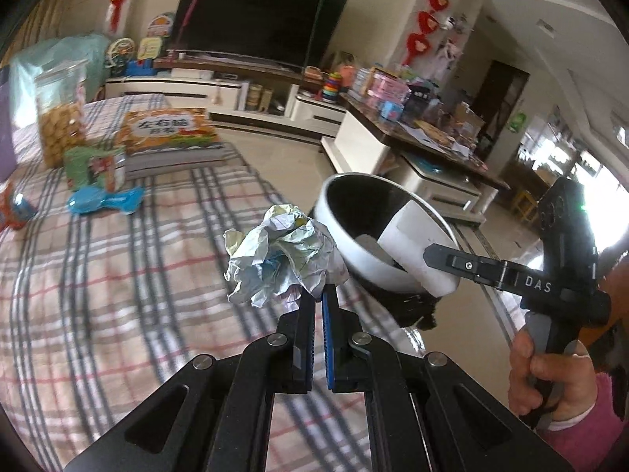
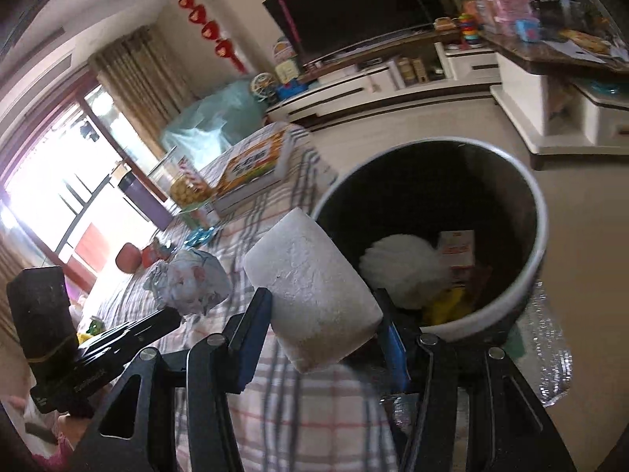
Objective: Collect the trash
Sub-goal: 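Carry the foil wrapper and tissue roll over the bin and release both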
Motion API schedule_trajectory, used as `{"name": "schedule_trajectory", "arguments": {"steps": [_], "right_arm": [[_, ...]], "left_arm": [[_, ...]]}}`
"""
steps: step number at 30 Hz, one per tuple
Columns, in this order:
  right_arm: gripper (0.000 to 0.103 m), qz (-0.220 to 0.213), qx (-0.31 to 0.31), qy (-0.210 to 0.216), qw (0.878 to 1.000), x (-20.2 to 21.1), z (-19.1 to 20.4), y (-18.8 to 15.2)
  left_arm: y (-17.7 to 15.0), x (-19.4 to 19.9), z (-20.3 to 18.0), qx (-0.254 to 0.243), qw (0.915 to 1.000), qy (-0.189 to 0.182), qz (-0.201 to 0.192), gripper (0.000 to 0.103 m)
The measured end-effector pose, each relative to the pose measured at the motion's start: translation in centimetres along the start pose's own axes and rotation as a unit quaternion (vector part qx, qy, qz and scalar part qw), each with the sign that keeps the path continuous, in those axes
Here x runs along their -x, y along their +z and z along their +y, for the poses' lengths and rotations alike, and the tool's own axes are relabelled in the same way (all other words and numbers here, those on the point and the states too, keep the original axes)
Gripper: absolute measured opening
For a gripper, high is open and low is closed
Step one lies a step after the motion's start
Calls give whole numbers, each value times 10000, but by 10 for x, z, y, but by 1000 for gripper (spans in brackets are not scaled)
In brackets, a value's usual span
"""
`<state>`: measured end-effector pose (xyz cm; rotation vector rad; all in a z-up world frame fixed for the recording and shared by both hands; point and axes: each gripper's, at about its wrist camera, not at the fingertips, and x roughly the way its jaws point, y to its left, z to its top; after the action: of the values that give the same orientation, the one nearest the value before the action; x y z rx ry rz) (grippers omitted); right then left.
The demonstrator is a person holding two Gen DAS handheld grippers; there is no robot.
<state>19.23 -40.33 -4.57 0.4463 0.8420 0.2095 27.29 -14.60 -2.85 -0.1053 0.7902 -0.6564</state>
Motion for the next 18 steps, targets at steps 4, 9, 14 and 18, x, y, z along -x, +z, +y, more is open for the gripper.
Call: {"name": "schedule_trajectory", "arguments": {"steps": [4, 9, 14, 18], "right_arm": [[53, -110, -88, -168, 9998, 9, -15, 4], [54, -208, -207, -313, 9991, 16, -30, 9], [54, -289, -307, -421, 9982, 21, -42, 13], [54, -312, -343, -464, 9978, 22, -48, 17]], "left_arm": [[7, -14, -11, -106, 9999, -77, 64, 2], [17, -32, -23, -247, 9995, -155, 128, 2], [24, -46, -34, -402, 9988, -188, 200, 2], [29, -58, -41, -474, 9983, -225, 245, 2]]}}
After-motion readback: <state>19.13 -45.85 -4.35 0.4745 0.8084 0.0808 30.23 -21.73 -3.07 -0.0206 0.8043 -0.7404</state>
